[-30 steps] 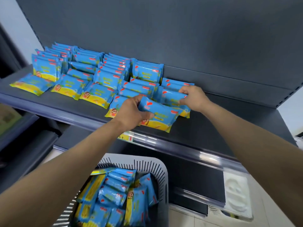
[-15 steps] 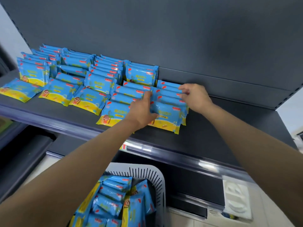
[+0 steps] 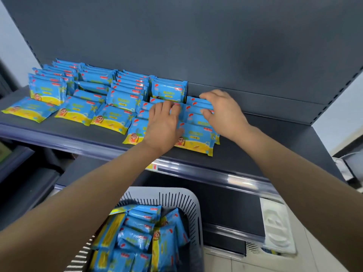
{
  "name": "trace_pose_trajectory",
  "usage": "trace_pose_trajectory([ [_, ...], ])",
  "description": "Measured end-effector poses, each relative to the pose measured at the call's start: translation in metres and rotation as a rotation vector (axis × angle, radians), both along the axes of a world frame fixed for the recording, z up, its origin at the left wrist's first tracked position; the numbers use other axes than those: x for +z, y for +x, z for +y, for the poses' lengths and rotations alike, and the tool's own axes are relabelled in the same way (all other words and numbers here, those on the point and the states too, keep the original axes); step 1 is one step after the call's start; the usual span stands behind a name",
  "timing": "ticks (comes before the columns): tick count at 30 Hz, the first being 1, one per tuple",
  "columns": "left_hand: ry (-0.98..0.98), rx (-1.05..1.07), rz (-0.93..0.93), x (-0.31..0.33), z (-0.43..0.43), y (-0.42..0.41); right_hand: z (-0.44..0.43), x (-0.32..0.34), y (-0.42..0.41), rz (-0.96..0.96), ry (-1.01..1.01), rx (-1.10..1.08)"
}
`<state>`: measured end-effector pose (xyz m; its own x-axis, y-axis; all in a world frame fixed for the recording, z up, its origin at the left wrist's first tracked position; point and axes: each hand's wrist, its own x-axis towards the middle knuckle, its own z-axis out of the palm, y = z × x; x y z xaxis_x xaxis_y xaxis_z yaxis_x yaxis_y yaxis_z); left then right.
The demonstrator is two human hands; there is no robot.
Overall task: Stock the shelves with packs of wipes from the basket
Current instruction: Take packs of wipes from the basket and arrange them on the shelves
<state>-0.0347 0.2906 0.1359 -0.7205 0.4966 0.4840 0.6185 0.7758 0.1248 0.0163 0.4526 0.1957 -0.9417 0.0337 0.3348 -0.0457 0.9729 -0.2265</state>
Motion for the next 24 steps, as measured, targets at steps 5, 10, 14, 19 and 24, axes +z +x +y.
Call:
trace_pose_trajectory([
  [5,0.118,-0.059,0.216,0.051,-0.043,0.037,-0.04,0.027,0.026,0.115,0.164,-0.004],
  [10,0.171,-0.083,0.365,0.079,-0.092,0.074,-0.084,0.05,0.056,0.228,0.196,0.015],
  [14,0.172,-0.104,0.399,0.073,-0.128,0.103,-0.117,0.049,0.082,0.334,0.214,0.042],
  [19,0.146,-0.13,0.402,0.055,-0.162,0.125,-0.147,0.028,0.102,0.417,0.232,0.093],
  [24,0.076,-0.105,0.324,0.028,-0.184,0.126,-0.163,-0.01,0.098,0.369,0.226,0.152],
])
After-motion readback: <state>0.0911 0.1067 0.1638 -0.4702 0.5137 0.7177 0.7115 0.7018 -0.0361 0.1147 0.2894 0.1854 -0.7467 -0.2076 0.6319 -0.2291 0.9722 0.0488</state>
